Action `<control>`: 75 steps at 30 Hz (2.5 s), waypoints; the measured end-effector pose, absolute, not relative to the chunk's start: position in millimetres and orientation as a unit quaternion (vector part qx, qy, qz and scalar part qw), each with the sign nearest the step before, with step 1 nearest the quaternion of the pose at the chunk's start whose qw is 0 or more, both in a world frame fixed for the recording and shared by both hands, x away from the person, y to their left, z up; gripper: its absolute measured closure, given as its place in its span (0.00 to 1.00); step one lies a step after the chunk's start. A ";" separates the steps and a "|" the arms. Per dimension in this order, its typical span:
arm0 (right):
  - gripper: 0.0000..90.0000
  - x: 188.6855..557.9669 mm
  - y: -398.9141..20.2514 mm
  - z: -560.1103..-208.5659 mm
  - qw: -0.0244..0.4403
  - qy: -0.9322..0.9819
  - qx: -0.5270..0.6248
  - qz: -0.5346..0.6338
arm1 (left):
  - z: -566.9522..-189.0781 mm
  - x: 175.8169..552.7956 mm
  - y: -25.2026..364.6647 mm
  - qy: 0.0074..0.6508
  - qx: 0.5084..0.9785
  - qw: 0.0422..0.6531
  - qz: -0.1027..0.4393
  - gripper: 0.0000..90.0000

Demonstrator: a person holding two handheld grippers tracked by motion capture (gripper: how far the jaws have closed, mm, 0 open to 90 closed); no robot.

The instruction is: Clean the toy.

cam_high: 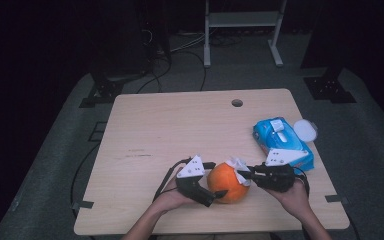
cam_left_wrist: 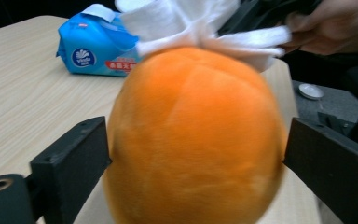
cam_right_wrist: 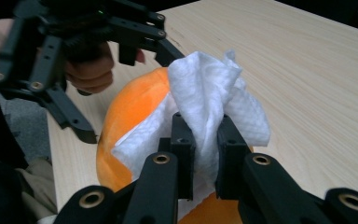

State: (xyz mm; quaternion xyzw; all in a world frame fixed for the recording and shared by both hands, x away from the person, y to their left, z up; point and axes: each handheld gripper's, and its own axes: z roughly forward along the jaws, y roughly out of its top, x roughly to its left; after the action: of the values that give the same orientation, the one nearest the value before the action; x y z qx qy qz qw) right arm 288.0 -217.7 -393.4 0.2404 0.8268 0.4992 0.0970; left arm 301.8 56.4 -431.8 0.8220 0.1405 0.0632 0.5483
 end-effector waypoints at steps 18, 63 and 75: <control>0.89 279.3 -203.4 -382.3 0.119 0.816 0.226 0.519 | -419.1 290.4 46.8 0.183 0.827 0.518 0.119 0.29; 0.89 278.3 -209.6 -385.9 0.138 0.830 0.234 0.487 | -436.8 284.3 36.4 0.168 0.827 0.525 0.115 0.21; 0.89 275.8 -198.4 -382.2 0.147 0.837 0.212 0.482 | -438.9 273.8 28.9 0.118 0.839 0.511 0.143 0.23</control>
State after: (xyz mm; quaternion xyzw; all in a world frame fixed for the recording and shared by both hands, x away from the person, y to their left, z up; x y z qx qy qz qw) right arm 275.8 -198.4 -382.2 0.2123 0.8374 0.4817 0.1472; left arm 273.8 28.9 -438.9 0.8395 0.1178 0.1434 0.5107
